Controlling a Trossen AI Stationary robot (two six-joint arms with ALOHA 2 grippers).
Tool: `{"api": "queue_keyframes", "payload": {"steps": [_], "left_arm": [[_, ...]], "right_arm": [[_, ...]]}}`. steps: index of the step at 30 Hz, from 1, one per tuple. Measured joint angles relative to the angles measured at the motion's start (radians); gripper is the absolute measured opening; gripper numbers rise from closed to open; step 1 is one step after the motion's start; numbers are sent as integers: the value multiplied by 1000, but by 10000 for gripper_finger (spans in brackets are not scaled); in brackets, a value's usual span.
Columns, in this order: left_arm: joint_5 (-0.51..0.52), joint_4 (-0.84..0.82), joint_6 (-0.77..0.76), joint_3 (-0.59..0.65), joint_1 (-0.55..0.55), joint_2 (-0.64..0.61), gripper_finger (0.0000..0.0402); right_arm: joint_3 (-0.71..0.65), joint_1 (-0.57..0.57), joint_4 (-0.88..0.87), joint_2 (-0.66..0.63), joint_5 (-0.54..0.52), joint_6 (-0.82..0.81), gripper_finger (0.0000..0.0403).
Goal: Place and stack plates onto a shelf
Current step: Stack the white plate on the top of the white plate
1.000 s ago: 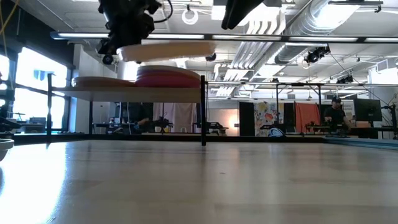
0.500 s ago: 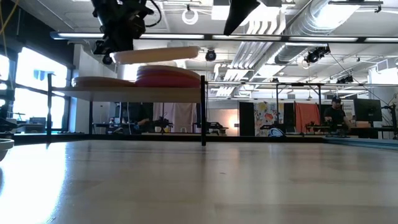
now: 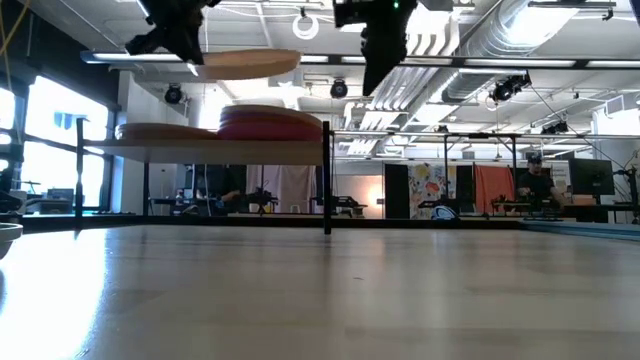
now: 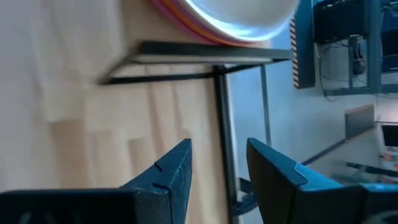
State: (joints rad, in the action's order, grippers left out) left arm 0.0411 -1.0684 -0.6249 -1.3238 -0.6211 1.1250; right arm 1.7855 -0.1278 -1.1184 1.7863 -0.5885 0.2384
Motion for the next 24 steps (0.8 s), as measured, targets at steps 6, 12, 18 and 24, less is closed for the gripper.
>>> {"api": "queue_keyframes", "payload": {"steps": [6, 12, 18, 24], "left_arm": [[128, -119, -66, -72, -123, -1, 5], [176, -202, -190, -83, -221, -5, 5], [179, -258, -278, -83, -303, -5, 5], [177, -275, -291, -83, -375, -5, 5]], "right_arm": [[0, -126, 62, 0, 114, 184, 133], [0, -220, 120, 0, 277, 257, 133], [0, -275, 125, 0, 362, 285, 133], [0, -309, 123, 0, 449, 287, 133]]}}
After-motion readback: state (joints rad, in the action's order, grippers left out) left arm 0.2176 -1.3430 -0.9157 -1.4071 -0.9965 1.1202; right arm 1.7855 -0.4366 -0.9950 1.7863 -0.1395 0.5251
